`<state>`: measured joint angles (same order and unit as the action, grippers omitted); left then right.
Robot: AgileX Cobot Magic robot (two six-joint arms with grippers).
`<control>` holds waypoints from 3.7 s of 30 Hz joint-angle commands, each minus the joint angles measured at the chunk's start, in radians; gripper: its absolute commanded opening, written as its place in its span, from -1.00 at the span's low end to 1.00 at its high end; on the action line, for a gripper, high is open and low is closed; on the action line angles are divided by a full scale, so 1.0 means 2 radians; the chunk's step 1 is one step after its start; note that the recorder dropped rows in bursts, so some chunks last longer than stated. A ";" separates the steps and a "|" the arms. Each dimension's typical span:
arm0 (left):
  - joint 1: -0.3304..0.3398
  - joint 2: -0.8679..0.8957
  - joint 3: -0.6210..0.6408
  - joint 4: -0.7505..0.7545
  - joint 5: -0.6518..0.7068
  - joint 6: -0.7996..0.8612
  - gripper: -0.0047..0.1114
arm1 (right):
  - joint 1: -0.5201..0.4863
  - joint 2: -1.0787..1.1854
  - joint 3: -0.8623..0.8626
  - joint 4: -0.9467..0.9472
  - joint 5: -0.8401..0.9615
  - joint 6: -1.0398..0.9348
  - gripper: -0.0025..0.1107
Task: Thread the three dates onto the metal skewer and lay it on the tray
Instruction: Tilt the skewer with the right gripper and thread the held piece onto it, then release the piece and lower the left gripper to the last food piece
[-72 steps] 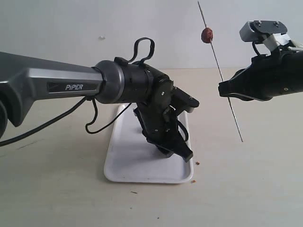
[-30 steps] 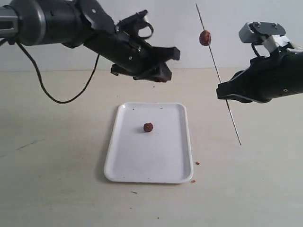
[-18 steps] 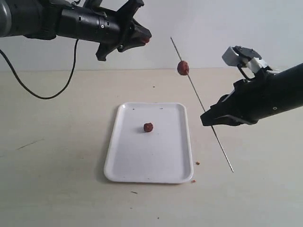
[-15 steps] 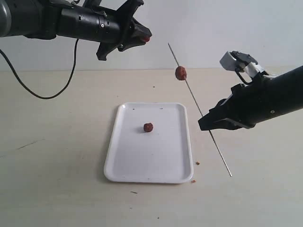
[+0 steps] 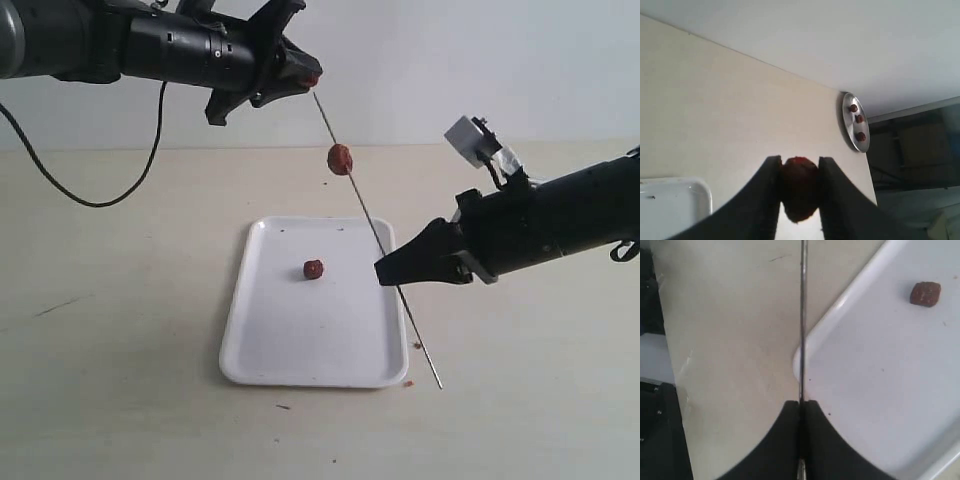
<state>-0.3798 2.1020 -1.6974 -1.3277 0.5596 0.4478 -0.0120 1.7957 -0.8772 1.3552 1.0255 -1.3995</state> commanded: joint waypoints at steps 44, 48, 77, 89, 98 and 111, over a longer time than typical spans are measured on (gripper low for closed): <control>-0.044 0.002 -0.002 0.008 0.063 0.086 -0.47 | 0.000 0.004 -0.014 0.108 -0.061 -0.033 -0.96; -0.059 0.002 -0.002 0.009 0.057 0.093 -0.47 | 0.000 0.004 -0.014 0.126 -0.061 -0.042 -0.96; -0.057 0.002 -0.002 0.061 0.058 0.101 0.31 | 0.000 0.004 -0.013 0.144 -0.092 -0.072 -0.96; -0.053 0.002 -0.002 0.302 0.124 0.099 0.31 | -0.001 -0.009 -0.013 0.072 -0.192 -0.033 -0.96; -0.158 0.031 -0.002 0.702 0.104 -0.090 0.31 | -0.001 -0.052 -0.013 -0.071 -0.217 0.075 -0.96; -0.182 0.086 -0.002 0.761 0.059 -0.150 0.26 | -0.001 -0.052 -0.013 -0.071 -0.217 0.074 -0.96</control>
<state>-0.7377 2.2621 -1.6974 0.2086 0.7043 0.1566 -0.0120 1.7023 -0.8962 1.2148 0.5898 -1.2530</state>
